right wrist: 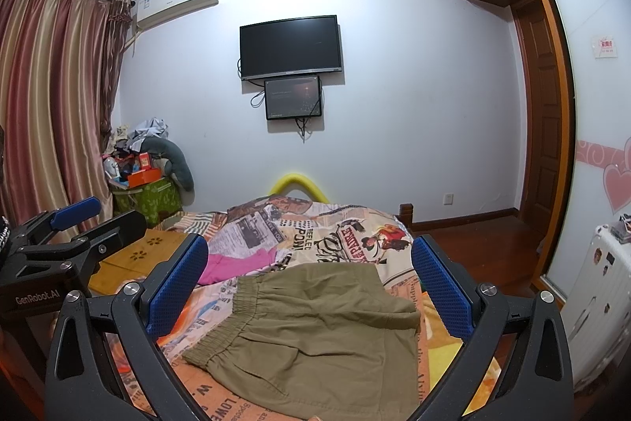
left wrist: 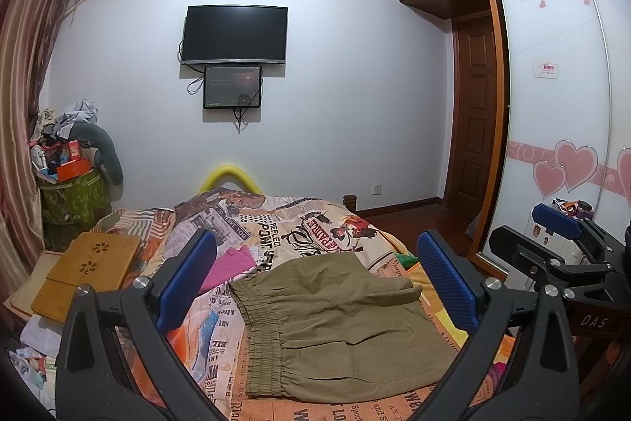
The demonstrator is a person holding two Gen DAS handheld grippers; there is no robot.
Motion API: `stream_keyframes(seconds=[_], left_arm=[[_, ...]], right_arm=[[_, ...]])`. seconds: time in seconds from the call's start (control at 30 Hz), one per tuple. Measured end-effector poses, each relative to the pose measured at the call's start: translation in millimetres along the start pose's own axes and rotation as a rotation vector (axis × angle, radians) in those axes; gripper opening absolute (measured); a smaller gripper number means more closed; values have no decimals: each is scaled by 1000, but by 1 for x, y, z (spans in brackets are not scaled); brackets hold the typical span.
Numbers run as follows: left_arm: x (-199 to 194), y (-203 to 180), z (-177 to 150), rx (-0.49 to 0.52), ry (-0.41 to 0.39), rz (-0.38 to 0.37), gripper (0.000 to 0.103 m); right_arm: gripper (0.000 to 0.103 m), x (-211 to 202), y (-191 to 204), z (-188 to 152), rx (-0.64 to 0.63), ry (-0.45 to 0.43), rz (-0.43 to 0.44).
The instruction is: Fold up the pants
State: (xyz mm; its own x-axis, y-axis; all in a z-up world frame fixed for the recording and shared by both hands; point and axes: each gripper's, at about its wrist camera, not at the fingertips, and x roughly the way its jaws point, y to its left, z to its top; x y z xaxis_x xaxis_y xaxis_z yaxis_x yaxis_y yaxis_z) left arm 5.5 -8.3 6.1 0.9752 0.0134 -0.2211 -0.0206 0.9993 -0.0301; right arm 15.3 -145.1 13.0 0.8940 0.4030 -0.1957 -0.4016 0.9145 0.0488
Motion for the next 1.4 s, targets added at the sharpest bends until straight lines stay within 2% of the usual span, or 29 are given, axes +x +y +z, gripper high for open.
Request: stream_keyframes(seconds=[0.47,0.7,0.97,1.23,1.4], left_arm=[[1,3,-5,-3,9,0,103],[25,8,-9,-2,53,4,103],[85,18,-23,-14,174,29,103],[167,47,-60,-80,377,90,103],[209,63,-88,-70,478,137,103]], right_arm=[[103,5,1,-4,3,10,-2],[103,20,-7,-11,17,45,-12],[103,49,-31,-26,76,147,-37],[103,87,-67,-48,151,281,-89],[103,108,-89,-62,163,348,-121]])
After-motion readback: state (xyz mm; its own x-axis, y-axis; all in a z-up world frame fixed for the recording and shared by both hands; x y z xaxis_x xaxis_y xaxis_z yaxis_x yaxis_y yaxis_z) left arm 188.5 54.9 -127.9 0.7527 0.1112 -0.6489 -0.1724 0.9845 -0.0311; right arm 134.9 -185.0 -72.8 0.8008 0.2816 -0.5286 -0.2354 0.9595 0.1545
